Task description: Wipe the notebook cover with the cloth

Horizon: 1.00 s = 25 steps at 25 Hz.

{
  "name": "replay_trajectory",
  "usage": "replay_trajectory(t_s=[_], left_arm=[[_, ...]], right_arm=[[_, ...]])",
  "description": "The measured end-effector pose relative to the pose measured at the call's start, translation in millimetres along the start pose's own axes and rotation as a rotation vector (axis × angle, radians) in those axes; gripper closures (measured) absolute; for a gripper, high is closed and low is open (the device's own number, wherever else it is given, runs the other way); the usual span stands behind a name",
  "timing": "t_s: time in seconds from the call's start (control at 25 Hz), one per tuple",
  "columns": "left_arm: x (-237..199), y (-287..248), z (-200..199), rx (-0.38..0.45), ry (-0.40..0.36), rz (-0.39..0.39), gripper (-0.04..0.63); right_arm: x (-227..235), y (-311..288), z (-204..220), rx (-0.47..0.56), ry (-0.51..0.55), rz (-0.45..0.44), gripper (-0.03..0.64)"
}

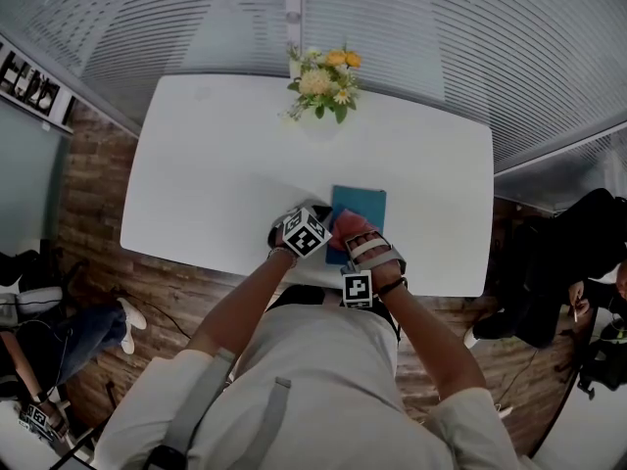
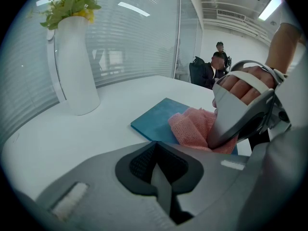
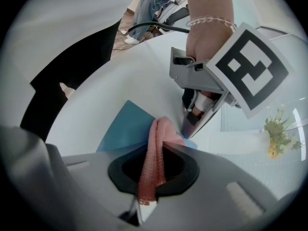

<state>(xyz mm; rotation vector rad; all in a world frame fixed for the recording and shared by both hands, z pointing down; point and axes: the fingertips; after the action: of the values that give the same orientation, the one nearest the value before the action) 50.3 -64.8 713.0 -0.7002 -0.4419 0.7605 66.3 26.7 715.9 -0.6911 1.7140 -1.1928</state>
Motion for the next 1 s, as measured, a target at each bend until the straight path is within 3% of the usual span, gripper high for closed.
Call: replay_trajectory(t_s=[1.0], left_arm=[[0.4, 2.3, -1.4, 0.000, 0.003, 0.003, 0.594]], right_arm=[[-7.7, 5.2, -6.5, 0.019, -0.009, -0.001, 0.611]])
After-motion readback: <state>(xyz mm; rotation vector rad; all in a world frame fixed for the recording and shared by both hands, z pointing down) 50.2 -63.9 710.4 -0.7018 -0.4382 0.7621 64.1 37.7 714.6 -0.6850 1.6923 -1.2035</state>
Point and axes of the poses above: the fingertips, and each gripper's own axes: y backward along the fingers, x to its right, z out of its underside, and after that the axes turned 15 degrees about -z, right-handed
